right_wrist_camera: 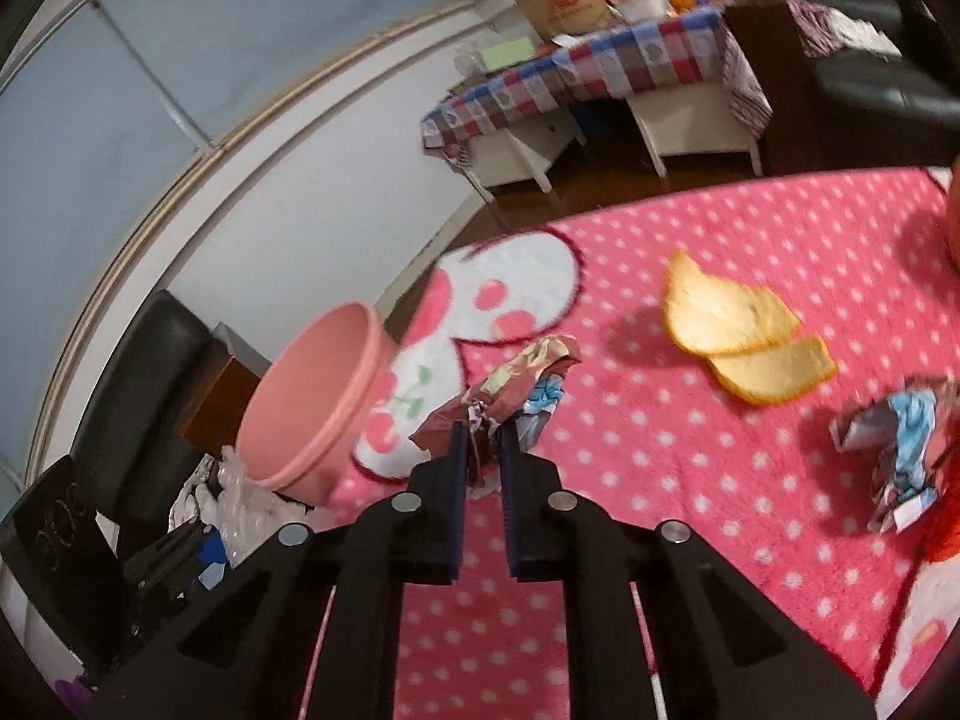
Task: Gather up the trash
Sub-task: 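Carry both items over the pink bin and open both tools to drop them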
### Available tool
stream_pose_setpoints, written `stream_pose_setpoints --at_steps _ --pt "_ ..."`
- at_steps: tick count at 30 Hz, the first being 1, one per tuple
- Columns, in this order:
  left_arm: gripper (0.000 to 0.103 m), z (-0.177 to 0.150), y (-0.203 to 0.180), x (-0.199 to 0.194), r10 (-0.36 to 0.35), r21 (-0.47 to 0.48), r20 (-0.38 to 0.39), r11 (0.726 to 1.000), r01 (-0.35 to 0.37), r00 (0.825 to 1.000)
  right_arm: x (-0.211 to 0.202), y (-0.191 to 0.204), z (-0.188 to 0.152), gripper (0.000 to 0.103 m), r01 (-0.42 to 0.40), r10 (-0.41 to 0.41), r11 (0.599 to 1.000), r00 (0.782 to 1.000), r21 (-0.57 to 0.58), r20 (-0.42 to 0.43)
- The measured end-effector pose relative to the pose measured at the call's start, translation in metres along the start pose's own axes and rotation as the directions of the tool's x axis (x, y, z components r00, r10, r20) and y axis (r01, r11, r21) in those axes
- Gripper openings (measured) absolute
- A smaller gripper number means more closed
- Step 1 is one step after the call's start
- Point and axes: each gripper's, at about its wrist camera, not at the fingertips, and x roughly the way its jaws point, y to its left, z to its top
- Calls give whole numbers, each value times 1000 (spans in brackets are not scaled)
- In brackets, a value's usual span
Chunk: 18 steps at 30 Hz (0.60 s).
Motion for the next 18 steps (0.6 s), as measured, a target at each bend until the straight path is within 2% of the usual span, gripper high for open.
stream_pose_setpoints --at_steps 7,13,18 --pt "52 5 38 -26 139 -101 80 986 -131 987 8 54 17 11 -33 36 987 999 -154 15" --pt "52 9 77 -32 235 -202 91 956 -213 968 30 93 30 11 -56 59 966 998 -251 2" --pt "52 8 105 -29 282 -266 75 930 -253 957 52 118 35 11 -64 62 951 998 -304 -16"
